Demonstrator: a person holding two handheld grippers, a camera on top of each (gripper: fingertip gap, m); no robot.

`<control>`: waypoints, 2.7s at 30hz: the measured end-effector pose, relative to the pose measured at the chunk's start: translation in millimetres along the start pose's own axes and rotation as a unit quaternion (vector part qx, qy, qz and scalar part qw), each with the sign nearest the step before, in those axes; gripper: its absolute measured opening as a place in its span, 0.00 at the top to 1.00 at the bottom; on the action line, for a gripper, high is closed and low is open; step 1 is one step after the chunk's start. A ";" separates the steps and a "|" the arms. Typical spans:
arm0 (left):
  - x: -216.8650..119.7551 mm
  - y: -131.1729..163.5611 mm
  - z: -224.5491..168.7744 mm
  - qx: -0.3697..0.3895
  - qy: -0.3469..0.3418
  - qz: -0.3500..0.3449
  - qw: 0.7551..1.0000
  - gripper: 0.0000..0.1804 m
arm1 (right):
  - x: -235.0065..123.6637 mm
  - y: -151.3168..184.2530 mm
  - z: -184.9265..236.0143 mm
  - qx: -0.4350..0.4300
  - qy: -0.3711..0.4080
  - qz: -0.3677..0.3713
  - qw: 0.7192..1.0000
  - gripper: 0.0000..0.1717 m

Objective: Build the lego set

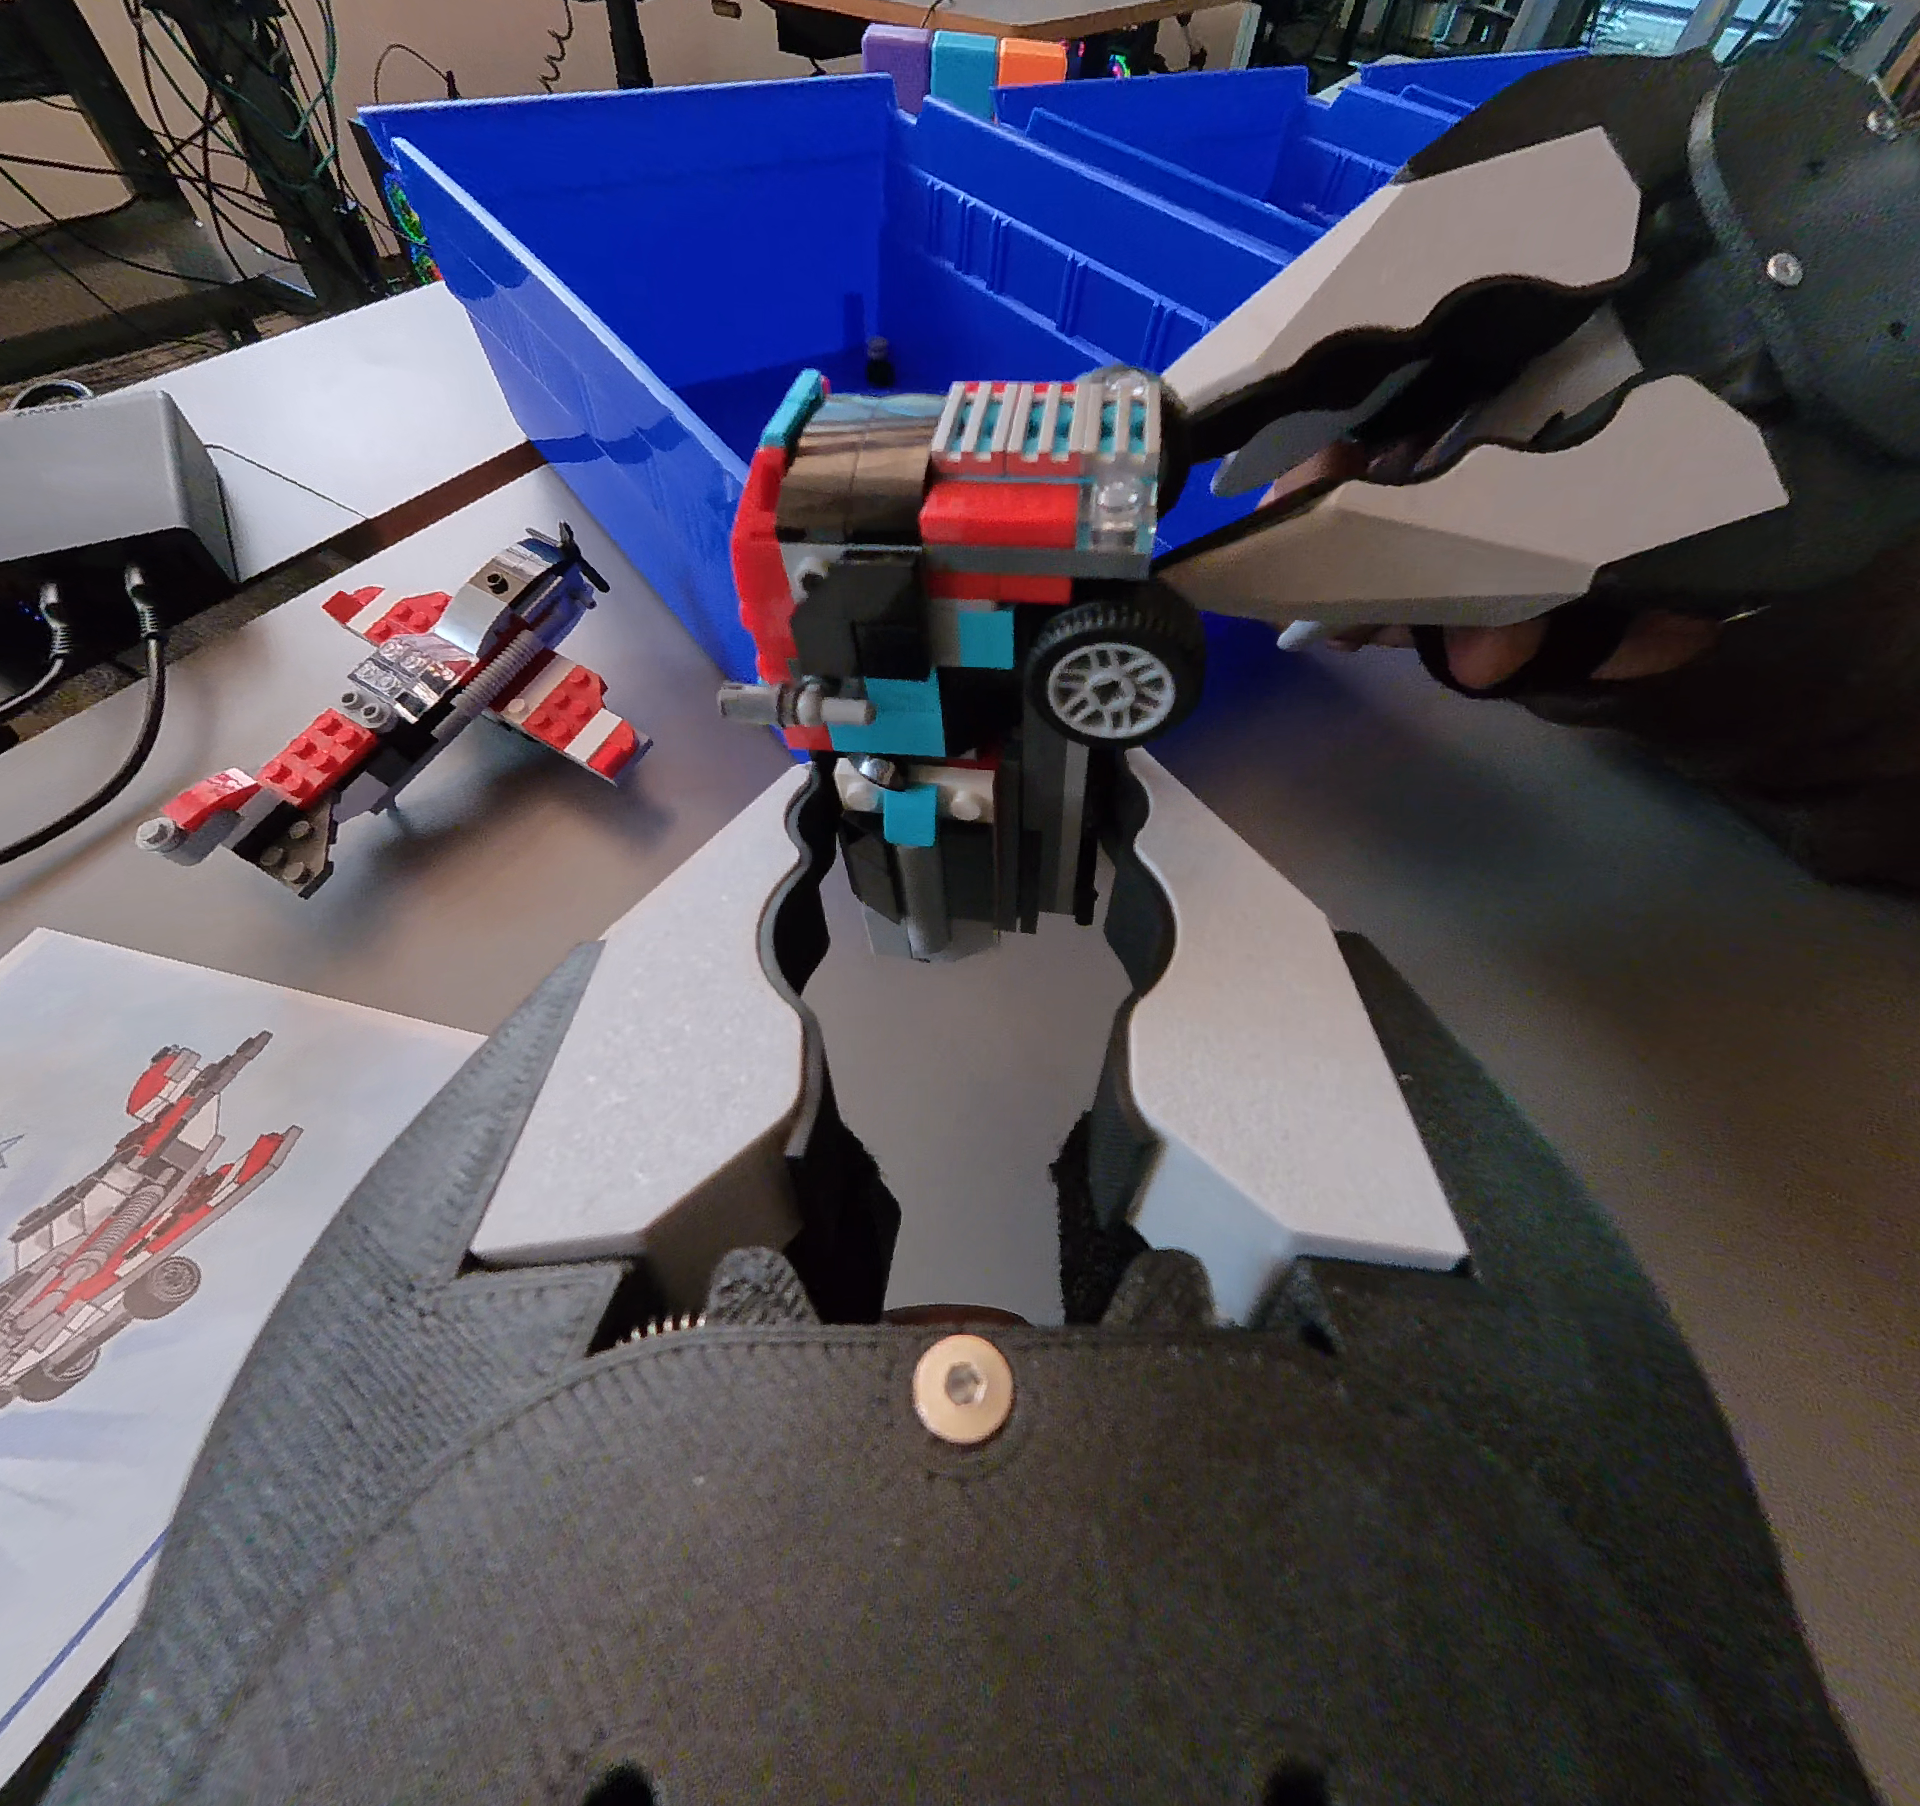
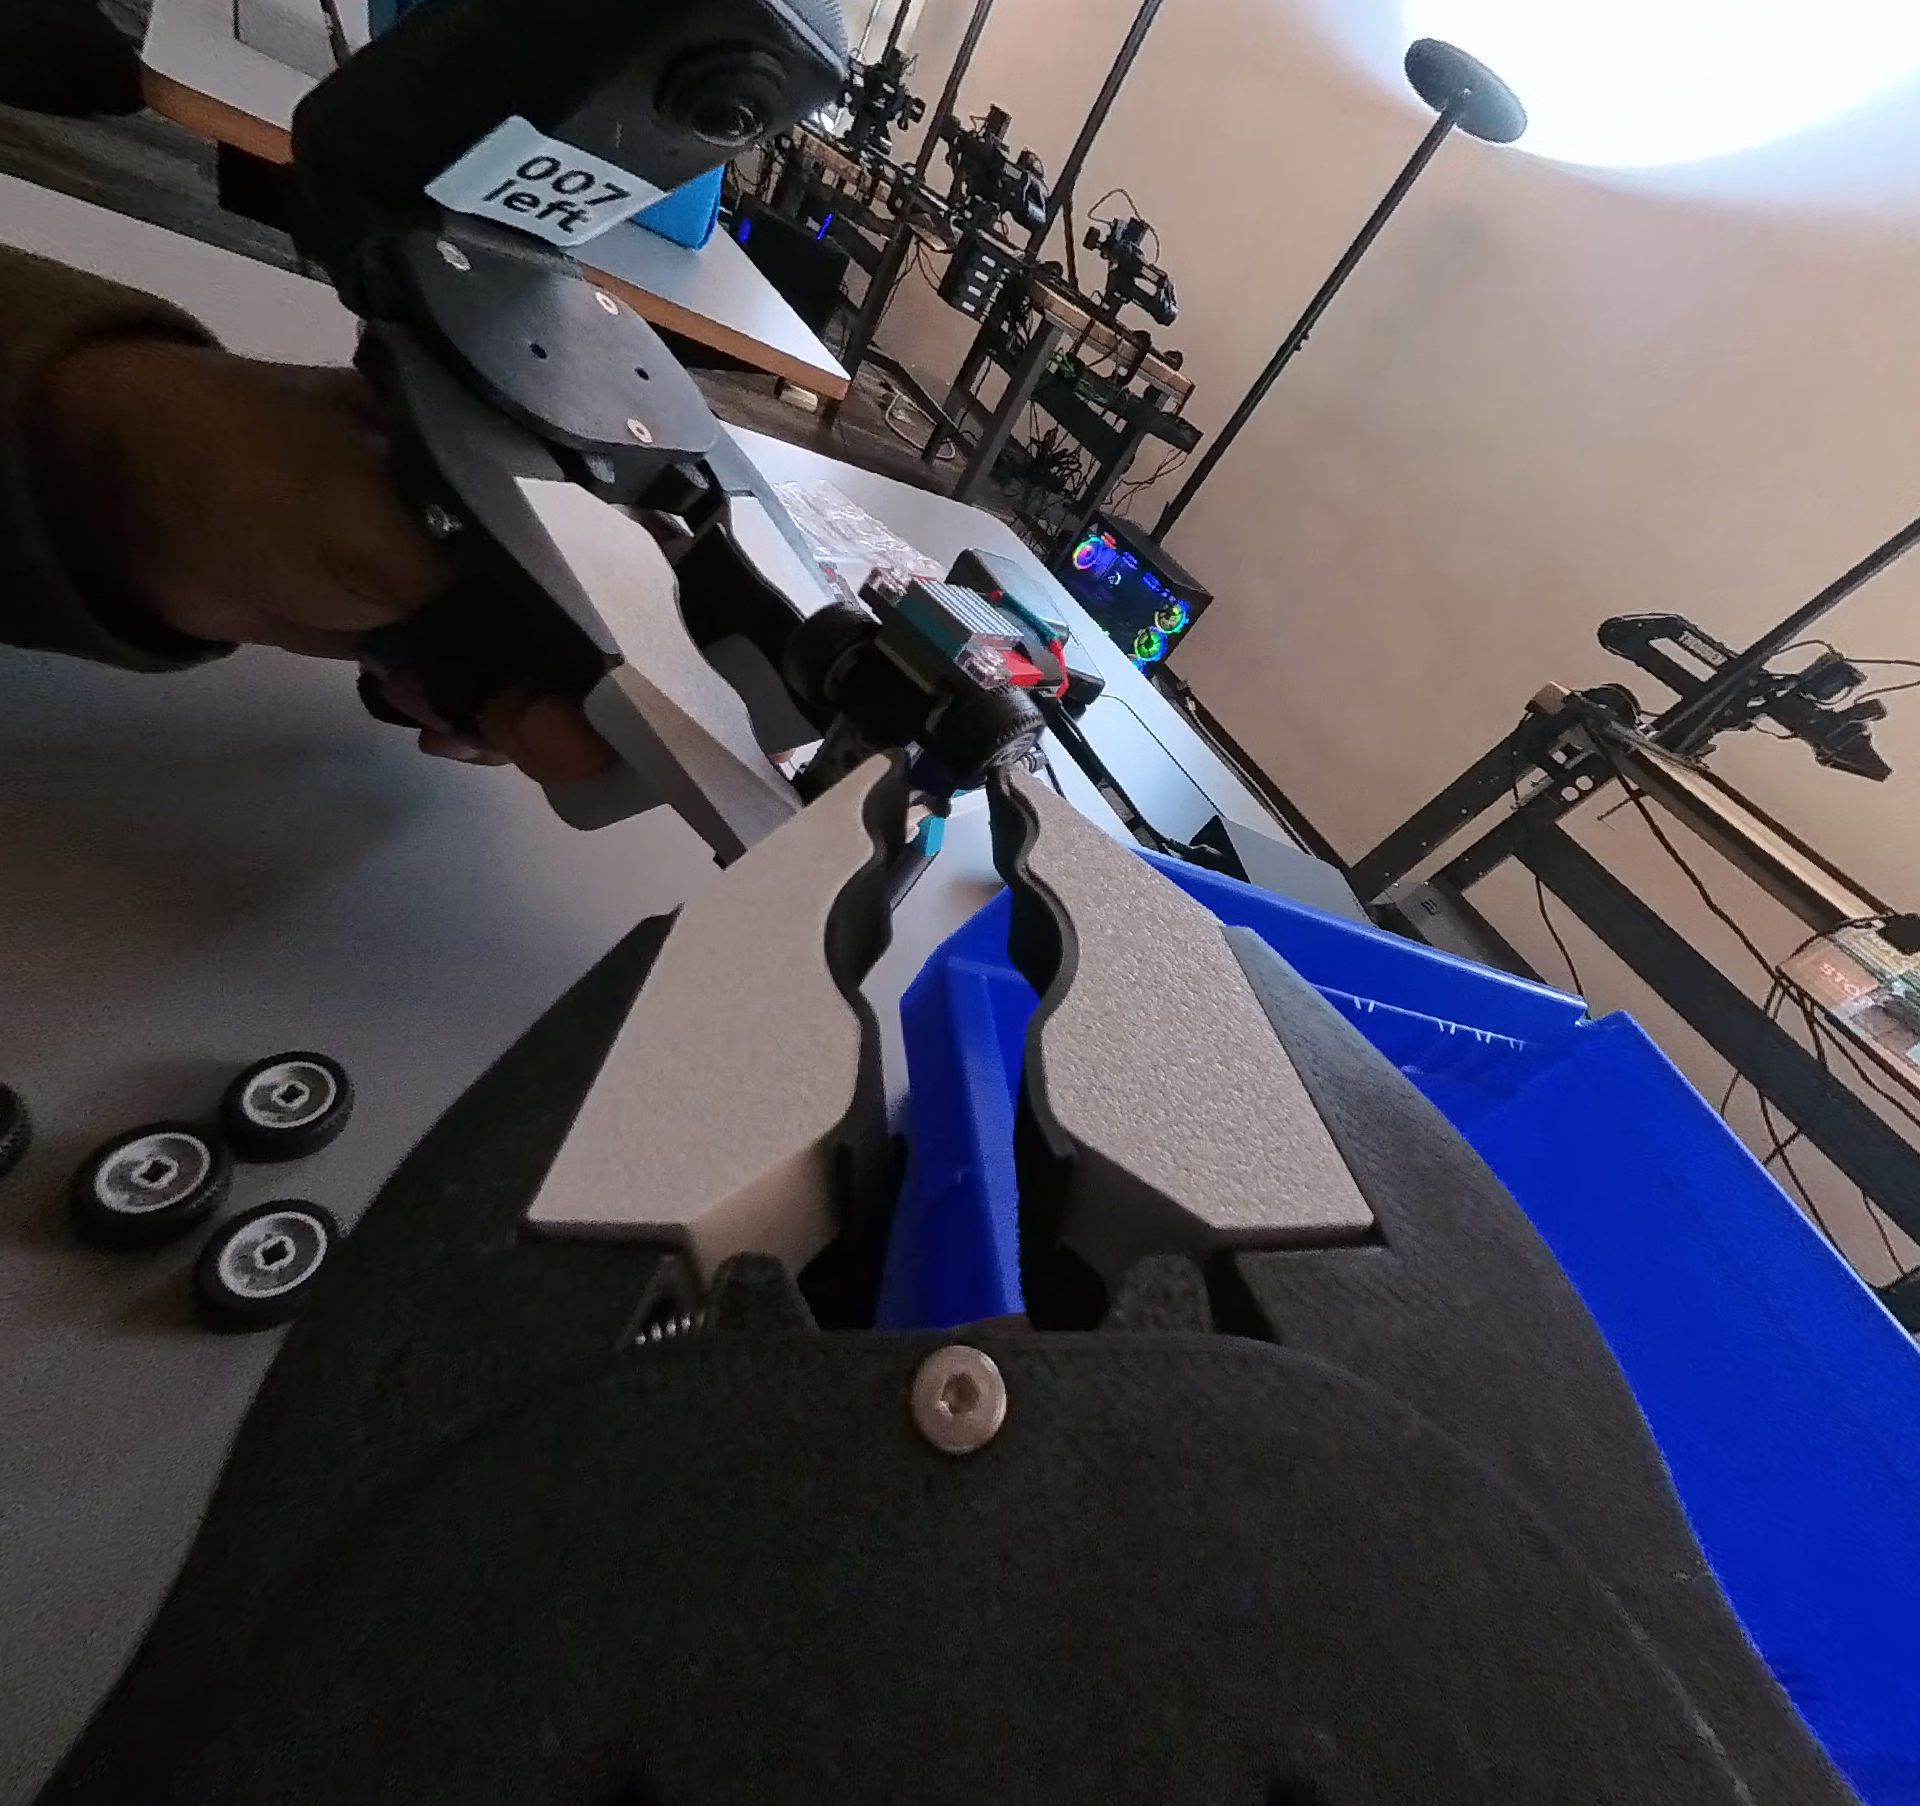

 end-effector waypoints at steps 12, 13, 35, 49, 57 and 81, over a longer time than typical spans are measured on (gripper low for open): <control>-1.5 -1.5 -1.1 0.004 0.000 -0.004 1.000 0.70 | -1.7 2.7 0.0 -0.021 0.014 0.007 1.000 0.97; -1.6 -1.5 -1.1 0.003 0.002 -0.005 1.000 0.70 | -1.9 3.5 0.7 -0.028 0.013 0.008 0.999 0.97; 0.2 10.8 -0.3 -0.033 0.020 0.024 0.999 0.70 | -99.8 20.8 29.2 0.191 0.040 -0.010 0.981 0.94; 0.9 4.3 -12.2 -0.024 0.026 0.015 0.999 0.70 | -225.5 74.0 112.8 0.251 0.068 0.222 0.940 0.80; 2.1 1.4 -19.7 -0.020 0.031 0.010 0.999 0.70 | -227.4 83.0 167.8 0.205 0.045 0.285 0.935 0.87; -21.2 9.0 11.0 -0.044 0.017 -0.011 0.999 0.71 | -35.3 34.0 61.9 0.174 -0.095 0.165 0.966 0.87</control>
Point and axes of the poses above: each gripper's, where its closed fingertips meet, x out along the fingers, y out of its underside, z = x × y across the jaws, the point moved 4 cm from there along -x, back along the fingers, and after that the axes turned 9 degrees about z, right-handed, at the moved point
